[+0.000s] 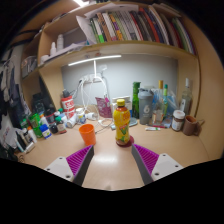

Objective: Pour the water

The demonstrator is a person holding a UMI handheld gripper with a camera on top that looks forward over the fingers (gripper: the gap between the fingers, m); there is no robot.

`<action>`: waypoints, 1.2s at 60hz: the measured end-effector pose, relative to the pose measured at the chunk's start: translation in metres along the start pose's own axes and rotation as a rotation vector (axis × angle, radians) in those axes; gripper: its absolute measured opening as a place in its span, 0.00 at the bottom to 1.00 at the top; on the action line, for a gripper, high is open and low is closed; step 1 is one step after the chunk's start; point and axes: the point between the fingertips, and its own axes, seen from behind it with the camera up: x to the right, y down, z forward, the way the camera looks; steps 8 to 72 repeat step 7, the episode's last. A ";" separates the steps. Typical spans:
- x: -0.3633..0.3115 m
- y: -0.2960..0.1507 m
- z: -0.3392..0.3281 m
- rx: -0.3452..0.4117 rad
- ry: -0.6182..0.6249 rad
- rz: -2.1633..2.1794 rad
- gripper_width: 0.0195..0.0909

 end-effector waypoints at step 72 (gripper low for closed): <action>-0.028 -0.006 -0.065 0.011 -0.001 0.022 0.90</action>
